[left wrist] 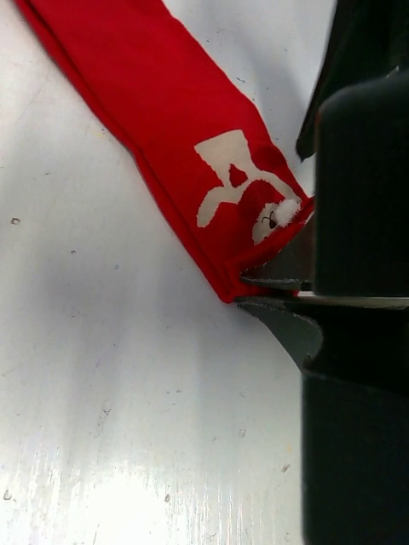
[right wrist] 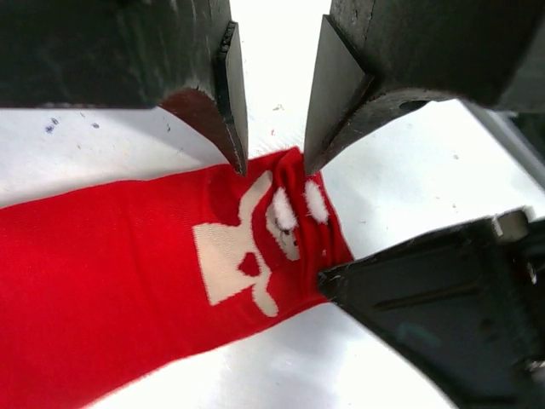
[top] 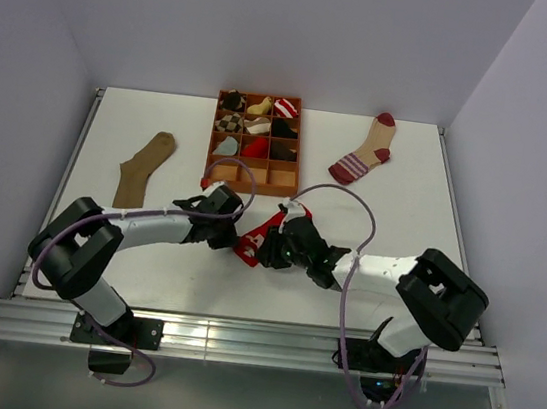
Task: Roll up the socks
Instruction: Roll the sock at the center of the board.
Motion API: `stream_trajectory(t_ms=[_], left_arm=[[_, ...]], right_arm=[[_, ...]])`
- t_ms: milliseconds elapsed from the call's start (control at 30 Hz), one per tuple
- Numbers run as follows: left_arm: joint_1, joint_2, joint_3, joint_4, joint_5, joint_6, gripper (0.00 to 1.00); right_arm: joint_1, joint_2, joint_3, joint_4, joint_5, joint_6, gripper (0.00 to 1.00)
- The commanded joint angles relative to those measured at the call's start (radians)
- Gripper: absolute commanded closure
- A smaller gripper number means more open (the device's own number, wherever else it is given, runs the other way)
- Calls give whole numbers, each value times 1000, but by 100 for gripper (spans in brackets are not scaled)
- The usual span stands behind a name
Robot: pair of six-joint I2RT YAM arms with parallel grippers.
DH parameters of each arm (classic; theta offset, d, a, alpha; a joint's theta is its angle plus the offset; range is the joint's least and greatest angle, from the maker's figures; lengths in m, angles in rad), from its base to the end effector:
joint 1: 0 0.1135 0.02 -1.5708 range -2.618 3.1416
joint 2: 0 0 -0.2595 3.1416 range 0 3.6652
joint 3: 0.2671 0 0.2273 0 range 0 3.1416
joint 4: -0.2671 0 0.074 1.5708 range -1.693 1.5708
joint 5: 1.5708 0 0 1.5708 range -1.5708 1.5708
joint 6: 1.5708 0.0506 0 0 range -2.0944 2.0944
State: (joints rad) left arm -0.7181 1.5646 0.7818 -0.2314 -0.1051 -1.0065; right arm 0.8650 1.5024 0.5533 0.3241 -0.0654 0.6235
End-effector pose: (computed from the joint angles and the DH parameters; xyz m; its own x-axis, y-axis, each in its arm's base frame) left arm 0.2157 -0.1814 0.1553 -0.8596 -0.3648 -0.3578 -0.2126 0.8921 -0.3988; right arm 0.1789 0.2150 0.1563 -0.7716 -0.0071 -0.6360 -0.4229 0.7527 0.5046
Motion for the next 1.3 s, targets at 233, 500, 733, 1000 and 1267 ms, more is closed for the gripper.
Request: stream_trajectory(t_ms=[233,500,733,1000,1267], left_arm=[[5,86,166,-195,-5,54,99],[3,135,244,-270,16,68,99],[3,158,266,-302,30,69,99],[5,169,277,-321,33,71,99],[20,91,226,-267,41,16,85]], right_arm=[[250,-68,105,-129,458,-300,59],[376,76,188,-129,616,-432,58],[399,176,231,-131,664,-452,59],[401,263,226,-137,650,-417,67],[379,217,126,-59,503,-289,100]])
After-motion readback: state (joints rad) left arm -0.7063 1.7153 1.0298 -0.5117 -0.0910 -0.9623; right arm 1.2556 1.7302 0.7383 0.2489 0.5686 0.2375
